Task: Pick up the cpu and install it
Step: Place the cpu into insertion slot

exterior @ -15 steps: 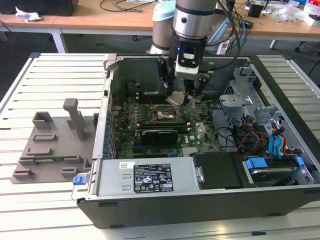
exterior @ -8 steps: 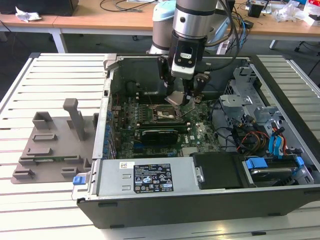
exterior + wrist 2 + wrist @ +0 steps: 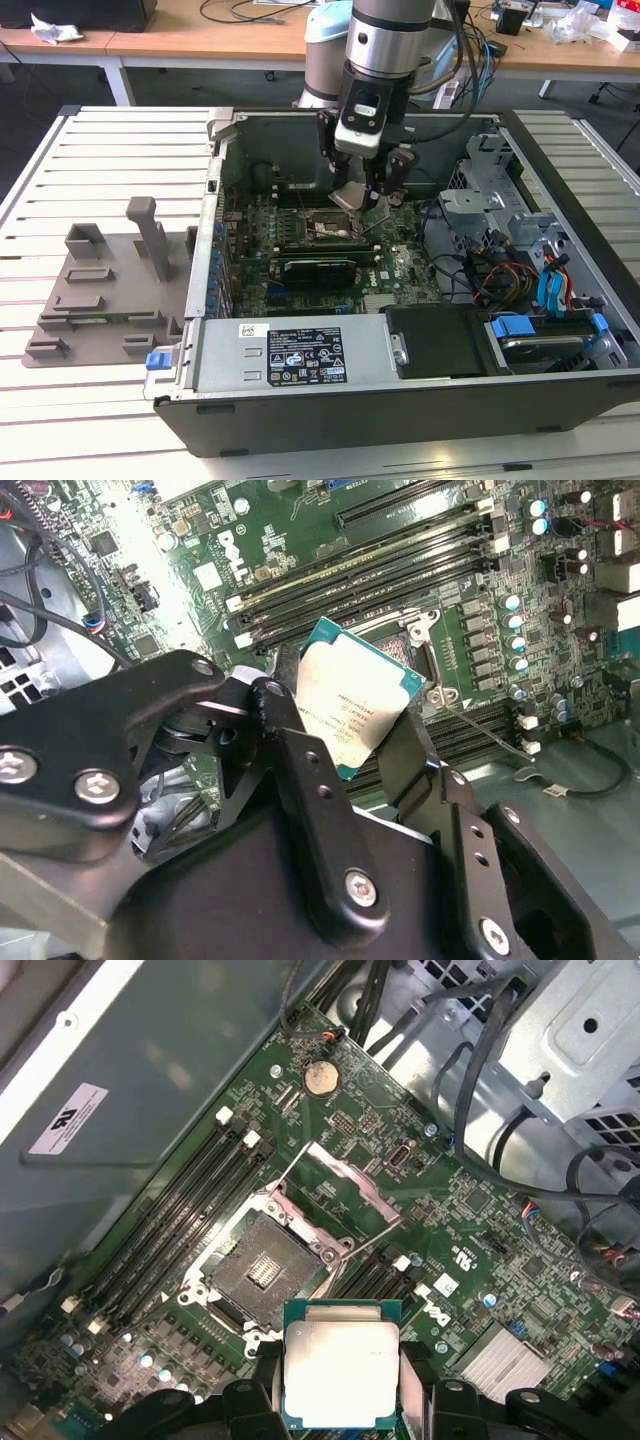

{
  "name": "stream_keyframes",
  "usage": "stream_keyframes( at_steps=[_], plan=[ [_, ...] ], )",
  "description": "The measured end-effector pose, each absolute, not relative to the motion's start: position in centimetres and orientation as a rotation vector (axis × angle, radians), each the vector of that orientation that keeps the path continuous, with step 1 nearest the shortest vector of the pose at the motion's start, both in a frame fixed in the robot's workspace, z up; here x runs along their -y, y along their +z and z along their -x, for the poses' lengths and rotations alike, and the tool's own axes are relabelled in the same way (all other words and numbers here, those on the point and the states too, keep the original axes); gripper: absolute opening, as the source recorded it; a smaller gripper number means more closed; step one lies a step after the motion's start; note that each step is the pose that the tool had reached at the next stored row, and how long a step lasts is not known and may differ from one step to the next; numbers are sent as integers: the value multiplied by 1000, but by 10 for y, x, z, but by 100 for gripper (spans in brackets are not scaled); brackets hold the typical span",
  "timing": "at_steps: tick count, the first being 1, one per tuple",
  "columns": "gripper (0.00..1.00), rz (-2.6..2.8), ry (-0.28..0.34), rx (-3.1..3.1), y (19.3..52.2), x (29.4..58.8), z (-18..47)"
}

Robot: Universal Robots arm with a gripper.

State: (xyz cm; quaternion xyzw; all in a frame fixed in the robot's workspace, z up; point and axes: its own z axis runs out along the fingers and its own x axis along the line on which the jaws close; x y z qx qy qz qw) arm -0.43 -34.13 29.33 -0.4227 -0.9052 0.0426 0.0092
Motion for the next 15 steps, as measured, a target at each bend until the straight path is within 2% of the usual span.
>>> stream_keyframes(
  at_steps=[15],
  plan=[
    [55, 1497, 131, 2732, 293, 341, 4]
  ],
)
